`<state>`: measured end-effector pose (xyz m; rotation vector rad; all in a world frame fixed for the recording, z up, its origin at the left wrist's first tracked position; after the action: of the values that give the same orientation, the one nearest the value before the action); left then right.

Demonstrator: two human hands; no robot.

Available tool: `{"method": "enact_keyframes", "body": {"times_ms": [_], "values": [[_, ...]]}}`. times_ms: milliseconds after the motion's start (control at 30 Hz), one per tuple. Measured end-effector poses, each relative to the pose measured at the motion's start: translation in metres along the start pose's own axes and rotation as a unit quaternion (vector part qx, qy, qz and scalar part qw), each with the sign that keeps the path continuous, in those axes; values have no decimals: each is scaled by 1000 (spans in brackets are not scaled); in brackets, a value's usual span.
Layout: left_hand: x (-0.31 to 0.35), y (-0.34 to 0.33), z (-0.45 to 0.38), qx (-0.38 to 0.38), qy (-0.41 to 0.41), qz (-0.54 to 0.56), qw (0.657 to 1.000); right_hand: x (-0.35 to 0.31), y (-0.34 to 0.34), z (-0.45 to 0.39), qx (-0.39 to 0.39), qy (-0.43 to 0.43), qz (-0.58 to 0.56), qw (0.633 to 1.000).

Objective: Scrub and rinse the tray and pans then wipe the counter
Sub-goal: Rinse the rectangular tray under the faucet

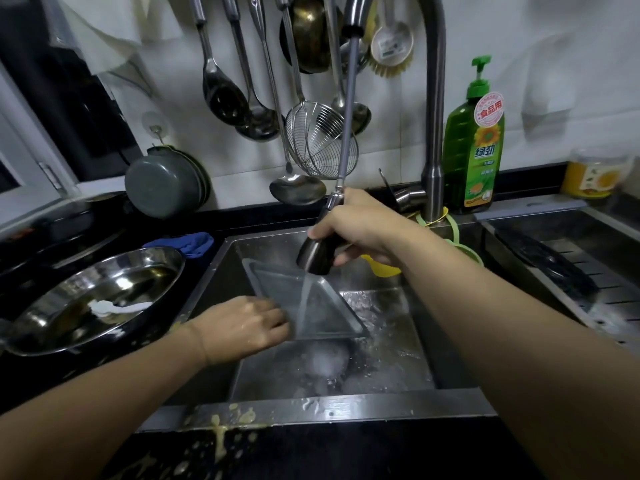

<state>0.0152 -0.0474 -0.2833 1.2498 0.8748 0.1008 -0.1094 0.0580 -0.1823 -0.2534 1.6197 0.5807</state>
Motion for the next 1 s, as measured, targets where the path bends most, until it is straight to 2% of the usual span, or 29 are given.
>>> {"method": "enact_keyframes", "body": {"times_ms": [167, 467, 667, 1000], "values": [[-4, 5, 2, 60, 0, 1, 998, -2, -6, -2, -1, 8, -17, 1000], [-3, 13, -3, 111, -18, -19, 993, -10, -18, 2, -7, 12, -39, 999], [-9, 3, -8, 83, 1, 11, 997, -7, -11, 4, 3, 5, -30, 1000], [1, 3, -16, 93, -26, -40, 995, -13, -17, 7, -3, 3, -40, 999]]}}
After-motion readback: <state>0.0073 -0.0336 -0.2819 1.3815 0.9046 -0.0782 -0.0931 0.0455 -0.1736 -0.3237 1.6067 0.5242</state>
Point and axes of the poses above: each hand's wrist, its own z-axis away from the middle knuckle, its own y-axis out of the back of the hand, x = y × z, the point moved 10 cm from there along -z, towards the middle knuckle, and after that the axes turned 1 degree about -x, right-handed, at the moved point
